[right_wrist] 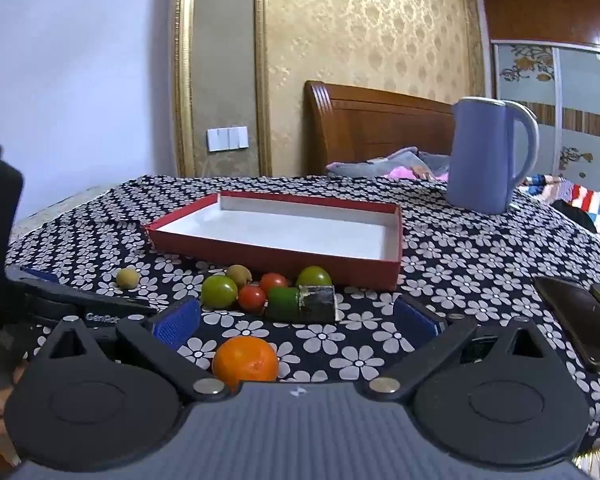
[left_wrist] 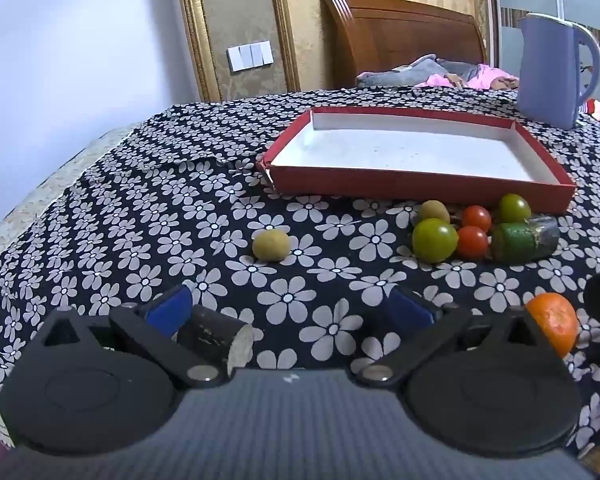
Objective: Organize fruits
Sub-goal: 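Hold the dark cylinder in the left tool while the right tool approaches the orange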
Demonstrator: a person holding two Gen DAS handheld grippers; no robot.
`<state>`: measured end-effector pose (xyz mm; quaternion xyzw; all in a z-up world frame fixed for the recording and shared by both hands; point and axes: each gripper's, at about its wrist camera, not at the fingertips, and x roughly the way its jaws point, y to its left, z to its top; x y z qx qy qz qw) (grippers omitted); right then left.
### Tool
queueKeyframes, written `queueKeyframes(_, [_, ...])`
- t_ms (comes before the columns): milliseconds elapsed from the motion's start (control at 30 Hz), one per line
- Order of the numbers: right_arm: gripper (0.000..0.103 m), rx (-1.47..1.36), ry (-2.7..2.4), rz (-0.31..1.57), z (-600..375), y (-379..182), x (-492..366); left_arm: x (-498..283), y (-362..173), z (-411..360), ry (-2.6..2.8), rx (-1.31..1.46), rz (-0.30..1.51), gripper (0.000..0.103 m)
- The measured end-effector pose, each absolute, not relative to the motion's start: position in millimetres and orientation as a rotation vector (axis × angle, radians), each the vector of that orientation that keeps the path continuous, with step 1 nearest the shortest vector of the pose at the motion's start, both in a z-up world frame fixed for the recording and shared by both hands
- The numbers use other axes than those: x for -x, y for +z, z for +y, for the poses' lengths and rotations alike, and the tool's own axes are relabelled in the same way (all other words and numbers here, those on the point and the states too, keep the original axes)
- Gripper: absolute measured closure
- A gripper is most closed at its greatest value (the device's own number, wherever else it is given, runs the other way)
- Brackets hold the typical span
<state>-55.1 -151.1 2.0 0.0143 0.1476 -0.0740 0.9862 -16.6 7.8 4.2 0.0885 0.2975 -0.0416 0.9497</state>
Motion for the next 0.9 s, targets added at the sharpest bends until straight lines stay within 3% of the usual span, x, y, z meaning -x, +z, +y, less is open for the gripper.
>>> queueKeyframes(600, [0.0, 0.054, -0.102, 0.282, -132, -3, 62, 18, -3, 26, -0.105, -0.116, 0.61, 0.0])
queueKeyframes(900, [0.0, 0.042, -0.148, 0.232, -155, -26, 50, 18, -24, 12, -0.065, -0.214, 0.514, 0.0])
